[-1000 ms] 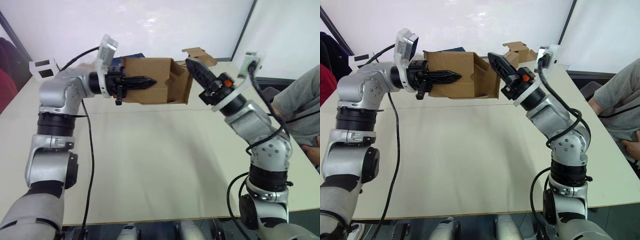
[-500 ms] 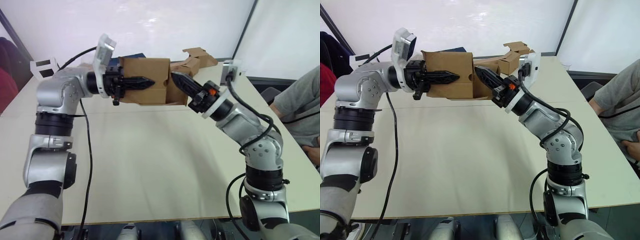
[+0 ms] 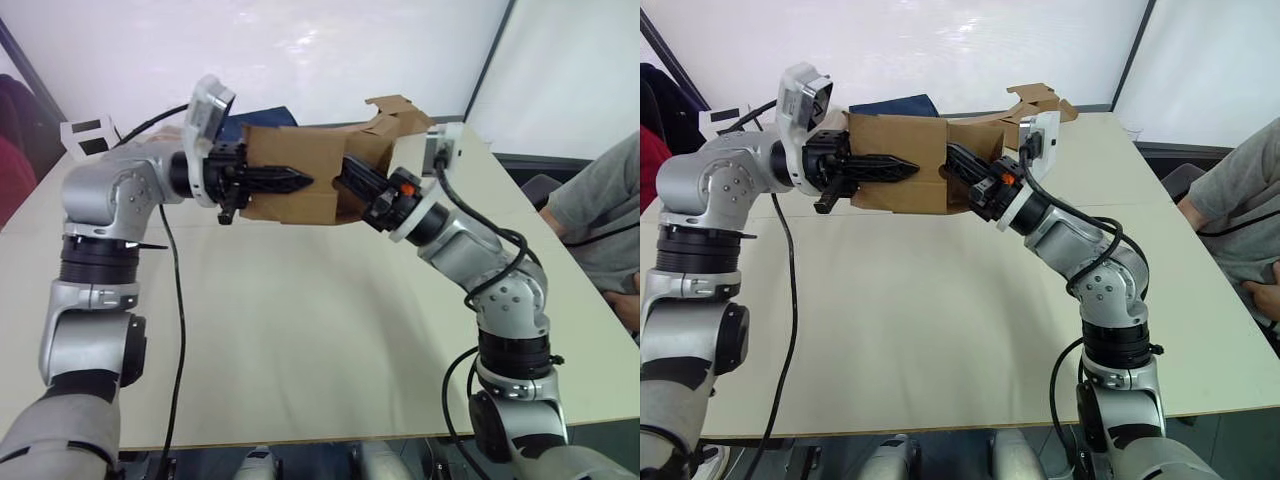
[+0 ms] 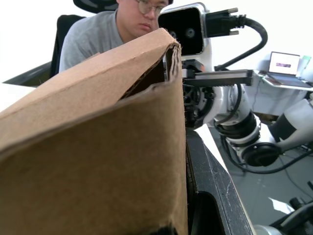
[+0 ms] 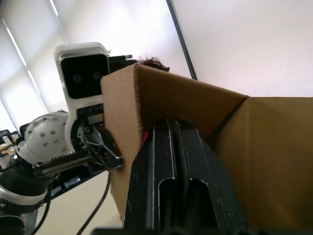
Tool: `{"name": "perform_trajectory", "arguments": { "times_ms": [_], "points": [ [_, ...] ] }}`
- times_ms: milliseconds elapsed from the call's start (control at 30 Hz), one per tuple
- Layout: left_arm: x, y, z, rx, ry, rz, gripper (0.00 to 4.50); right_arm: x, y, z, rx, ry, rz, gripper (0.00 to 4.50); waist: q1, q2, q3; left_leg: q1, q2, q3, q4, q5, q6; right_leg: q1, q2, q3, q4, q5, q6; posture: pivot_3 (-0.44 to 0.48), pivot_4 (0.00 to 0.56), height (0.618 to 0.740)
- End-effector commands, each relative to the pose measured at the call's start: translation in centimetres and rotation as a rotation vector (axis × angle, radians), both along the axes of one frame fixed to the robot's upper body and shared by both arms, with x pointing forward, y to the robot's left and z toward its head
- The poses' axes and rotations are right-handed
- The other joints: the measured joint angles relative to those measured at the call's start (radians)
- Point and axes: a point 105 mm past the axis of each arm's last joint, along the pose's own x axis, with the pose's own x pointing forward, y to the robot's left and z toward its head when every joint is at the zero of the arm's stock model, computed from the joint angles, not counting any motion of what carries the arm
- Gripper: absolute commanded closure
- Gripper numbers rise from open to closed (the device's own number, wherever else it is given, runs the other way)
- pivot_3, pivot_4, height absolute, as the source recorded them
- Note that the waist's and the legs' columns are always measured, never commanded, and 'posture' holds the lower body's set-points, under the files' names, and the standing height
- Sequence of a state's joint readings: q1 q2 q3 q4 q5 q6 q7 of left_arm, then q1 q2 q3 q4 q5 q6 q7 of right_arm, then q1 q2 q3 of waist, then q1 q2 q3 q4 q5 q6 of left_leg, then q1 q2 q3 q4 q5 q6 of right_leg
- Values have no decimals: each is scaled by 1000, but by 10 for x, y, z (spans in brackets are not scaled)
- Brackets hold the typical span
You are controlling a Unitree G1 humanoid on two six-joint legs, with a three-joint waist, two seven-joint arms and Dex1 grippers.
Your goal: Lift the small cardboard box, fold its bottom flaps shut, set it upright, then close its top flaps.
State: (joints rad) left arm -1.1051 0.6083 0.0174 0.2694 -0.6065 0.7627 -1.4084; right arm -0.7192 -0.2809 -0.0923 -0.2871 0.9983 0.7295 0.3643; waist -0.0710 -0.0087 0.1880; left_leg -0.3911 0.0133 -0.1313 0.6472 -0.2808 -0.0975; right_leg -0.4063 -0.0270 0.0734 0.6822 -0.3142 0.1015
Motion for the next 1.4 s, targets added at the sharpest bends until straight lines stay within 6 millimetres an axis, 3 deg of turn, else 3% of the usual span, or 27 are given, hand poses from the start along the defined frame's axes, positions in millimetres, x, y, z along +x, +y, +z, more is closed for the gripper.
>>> {"name": "perform_trajectory", "arguments": {
  "times_ms": [33,100,300,400,467,600,767,933,1100,1400],
  "points": [
    [4,1,12,-34,-69,42,4500,-15,-5,11,-18,-89,30,4420,2,0,0,0,0,0,0,0,0,0,0,0,0,0,0,0,150,740],
    [3,1,12,-38,-72,40,4500,-15,-7,11,-28,-94,24,4420,1,0,0,0,0,0,0,0,0,0,0,0,0,0,0,0,150,740],
    [6,-6,14,-68,-95,45,4500,-13,-59,17,-28,-103,-52,4420,3,0,0,-1,0,0,1,-1,2,0,-1,0,-1,0,0,0,150,740],
    [8,-6,14,-68,-99,50,4500,-5,-87,7,-99,-83,-163,4420,2,0,0,0,0,0,0,-1,2,0,0,0,-1,0,0,0,150,740],
    [8,-6,13,-68,-100,50,4500,-8,-94,0,-135,-72,-166,4420,2,0,0,0,0,0,0,-1,3,0,0,0,-1,0,0,0,150,740],
    [7,-7,16,-73,-95,33,4500,-15,-78,-32,-293,-30,-120,4420,-1,0,0,0,0,0,0,-1,3,0,0,0,-1,0,0,0,150,740],
    [4,-7,18,-67,-95,23,4500,-6,-62,-53,-359,-44,-144,4420,0,0,0,0,0,0,0,-1,3,0,1,1,0,0,0,0,150,740],
    [0,-6,19,-61,-84,5,4500,-3,-50,-48,-310,-64,-131,4420,3,0,0,-1,-1,0,1,-1,1,0,0,1,-1,0,0,0,150,740],
    [0,-4,8,-25,-59,4,4500,0,-43,-29,-148,-47,-95,4420,0,0,0,0,0,0,0,0,0,0,0,1,0,0,0,0,150,740],
    [-1,-3,8,-32,-55,8,4500,-9,-19,-29,-149,-41,-2,4420,1,0,0,0,0,0,0,0,0,0,0,0,0,0,0,0,150,740]
  ]
}}
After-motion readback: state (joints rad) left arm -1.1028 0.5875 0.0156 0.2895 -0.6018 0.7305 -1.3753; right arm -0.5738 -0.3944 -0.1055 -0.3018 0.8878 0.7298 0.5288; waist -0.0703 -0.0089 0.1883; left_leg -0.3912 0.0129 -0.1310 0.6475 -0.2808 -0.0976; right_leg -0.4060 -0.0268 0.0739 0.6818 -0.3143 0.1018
